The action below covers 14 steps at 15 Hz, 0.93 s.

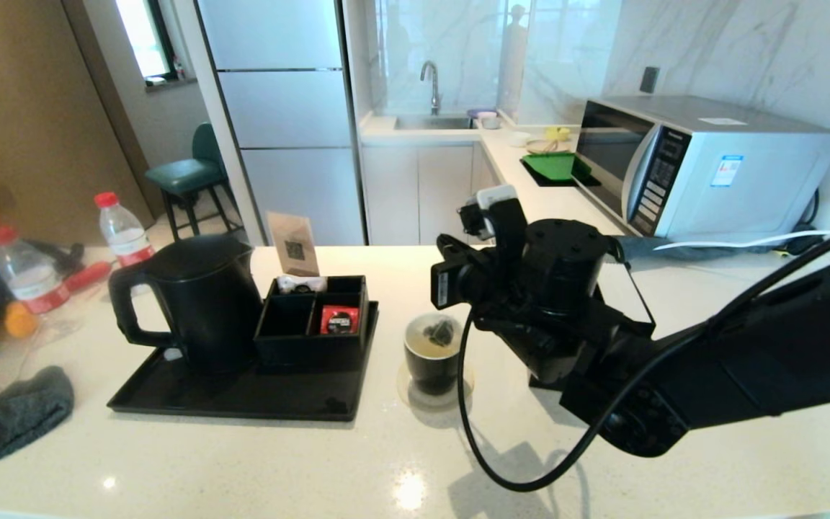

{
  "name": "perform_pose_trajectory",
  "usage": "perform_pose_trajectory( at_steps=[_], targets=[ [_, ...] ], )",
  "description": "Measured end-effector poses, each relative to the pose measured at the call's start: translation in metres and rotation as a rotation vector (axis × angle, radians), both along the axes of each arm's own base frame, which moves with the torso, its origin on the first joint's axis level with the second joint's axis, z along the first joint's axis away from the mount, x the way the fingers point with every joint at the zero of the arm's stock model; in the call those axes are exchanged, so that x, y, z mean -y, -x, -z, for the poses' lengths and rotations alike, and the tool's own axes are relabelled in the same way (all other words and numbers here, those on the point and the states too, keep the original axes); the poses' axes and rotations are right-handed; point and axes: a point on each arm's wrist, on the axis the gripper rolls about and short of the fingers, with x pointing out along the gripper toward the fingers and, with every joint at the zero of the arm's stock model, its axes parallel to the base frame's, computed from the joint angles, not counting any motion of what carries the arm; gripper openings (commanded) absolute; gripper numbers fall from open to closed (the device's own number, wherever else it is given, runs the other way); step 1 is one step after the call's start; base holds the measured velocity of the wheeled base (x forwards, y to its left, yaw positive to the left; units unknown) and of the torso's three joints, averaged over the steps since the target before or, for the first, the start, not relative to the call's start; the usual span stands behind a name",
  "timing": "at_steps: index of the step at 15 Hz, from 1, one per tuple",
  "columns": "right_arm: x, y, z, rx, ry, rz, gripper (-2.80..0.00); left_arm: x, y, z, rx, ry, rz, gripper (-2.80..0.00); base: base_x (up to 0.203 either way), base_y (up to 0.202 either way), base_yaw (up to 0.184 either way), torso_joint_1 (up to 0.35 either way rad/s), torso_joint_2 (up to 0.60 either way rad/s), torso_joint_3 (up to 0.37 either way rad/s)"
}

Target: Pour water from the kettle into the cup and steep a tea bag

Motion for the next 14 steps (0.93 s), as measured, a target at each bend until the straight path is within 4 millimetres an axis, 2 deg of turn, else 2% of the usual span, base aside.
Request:
perform_pose_trajectory(
  at_steps=[6,14],
  targets=[
    [0.008,0.002,-0.008,0.01,-0.011,0.023,-2.8,0.0,0.0,0.0,0.0,0.0,0.0,-2.8,0.0,0.0,0.0,0.0,0.0,0.0],
    [0.03,0.007,0.011,-0.022,0.019,0.056,-2.8,0.0,0.0,0.0,0.0,0.0,0.0,-2.8,0.0,0.0,0.0,0.0,0.0,0.0]
  ],
)
